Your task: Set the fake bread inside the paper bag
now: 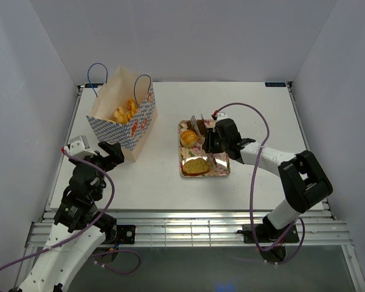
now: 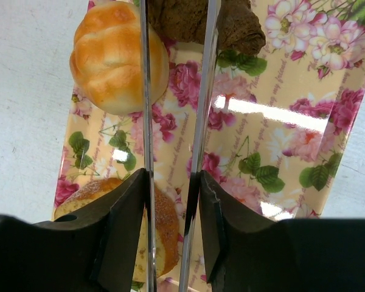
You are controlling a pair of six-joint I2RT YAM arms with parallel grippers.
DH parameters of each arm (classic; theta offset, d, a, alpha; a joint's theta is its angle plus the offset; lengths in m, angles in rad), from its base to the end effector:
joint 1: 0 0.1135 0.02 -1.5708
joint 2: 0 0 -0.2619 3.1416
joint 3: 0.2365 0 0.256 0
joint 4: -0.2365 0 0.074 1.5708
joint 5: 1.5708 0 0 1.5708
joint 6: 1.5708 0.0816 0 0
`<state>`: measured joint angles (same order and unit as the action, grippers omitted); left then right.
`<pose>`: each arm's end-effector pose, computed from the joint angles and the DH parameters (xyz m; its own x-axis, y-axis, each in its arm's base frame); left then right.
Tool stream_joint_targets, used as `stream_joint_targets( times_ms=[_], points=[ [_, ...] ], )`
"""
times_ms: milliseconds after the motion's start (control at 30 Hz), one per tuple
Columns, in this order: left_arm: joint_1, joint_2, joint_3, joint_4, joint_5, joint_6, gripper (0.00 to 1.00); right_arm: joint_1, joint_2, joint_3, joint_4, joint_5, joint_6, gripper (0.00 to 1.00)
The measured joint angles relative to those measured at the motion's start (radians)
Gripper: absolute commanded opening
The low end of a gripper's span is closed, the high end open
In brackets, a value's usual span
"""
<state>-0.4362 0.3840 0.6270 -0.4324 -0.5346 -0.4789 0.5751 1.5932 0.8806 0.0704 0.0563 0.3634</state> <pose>0.1498 -0.0240 0.3026 -0.1100 -0.3862 -0.9158 -0.1585 0.9165 -0.3674 0.3196 0.2017 0.1649 -0.6494 0.0020 -0.7605 -0.2936 0.9218 0.2531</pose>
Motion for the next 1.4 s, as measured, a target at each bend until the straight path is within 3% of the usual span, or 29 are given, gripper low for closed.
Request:
stream_joint_targets(
  times_ms=[900,1400],
  points=[
    [0.000,-0.018,0.000,0.000,0.000,0.000,0.98,0.000,-0.287,0.081,-0.189,0.041,-0.037,0.26],
    [0.000,-0.018,0.000,0.000,0.000,0.000,0.98,0.015,-0.301,0.454,-0.240,-0.051,-0.097,0.28]
  ],
)
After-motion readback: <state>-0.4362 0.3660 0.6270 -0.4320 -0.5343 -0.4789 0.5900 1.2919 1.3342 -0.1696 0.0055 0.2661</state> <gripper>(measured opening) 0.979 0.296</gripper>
